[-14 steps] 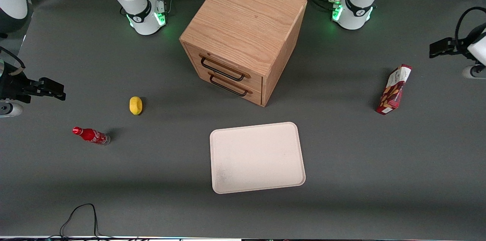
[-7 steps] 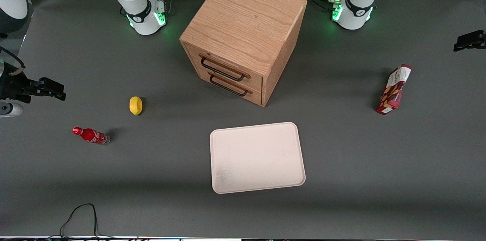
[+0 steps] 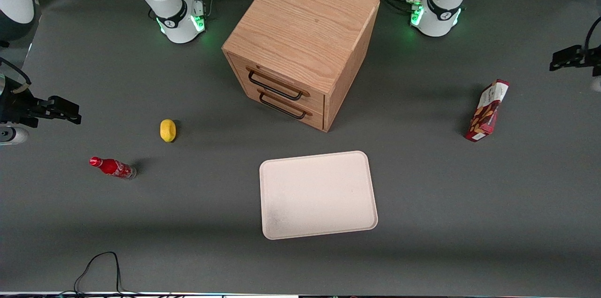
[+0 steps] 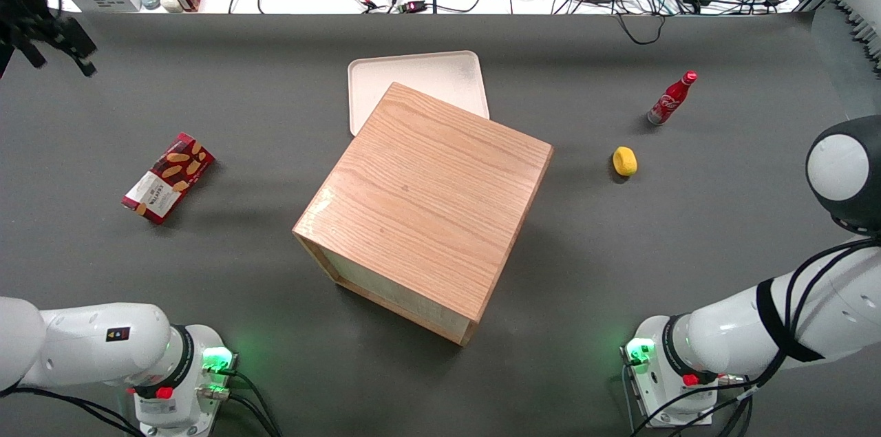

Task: Place red cookie box on tray
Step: 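Lower the open left gripper over the red tartan cookie box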

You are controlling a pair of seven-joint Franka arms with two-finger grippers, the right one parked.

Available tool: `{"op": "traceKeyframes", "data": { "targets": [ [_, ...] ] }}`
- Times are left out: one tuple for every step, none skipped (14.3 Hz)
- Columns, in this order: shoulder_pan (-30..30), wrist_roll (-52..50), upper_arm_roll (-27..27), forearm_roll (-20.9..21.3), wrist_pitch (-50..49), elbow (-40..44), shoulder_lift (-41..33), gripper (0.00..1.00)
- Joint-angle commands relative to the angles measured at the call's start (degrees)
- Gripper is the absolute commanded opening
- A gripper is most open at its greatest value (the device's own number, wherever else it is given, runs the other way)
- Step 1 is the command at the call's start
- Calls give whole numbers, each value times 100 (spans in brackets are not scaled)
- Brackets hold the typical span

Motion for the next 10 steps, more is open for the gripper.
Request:
{"op": "traceKeyframes", "data": {
  "targets": [
    [16, 70, 33, 6, 1286, -1529, -584, 100],
    [86, 70, 33, 6, 1743, -1801, -479, 100],
    [156, 70, 33, 6, 2208, -2082, -391, 100],
    [165, 70, 33, 6, 2709, -2381, -320, 100],
    [174, 79, 33, 6, 3097, -2601, -250, 100],
    [183, 88, 33, 6, 3405, -2725, -110, 100],
    [183, 88, 33, 6, 3652, -2848, 13, 100],
    [183, 79, 33, 6, 3907, -2971, 119, 100],
    [183, 79, 33, 6, 4127, -3095, 189, 100],
    [183, 79, 33, 6, 4329, -3252, 251, 100]
  ]
}}
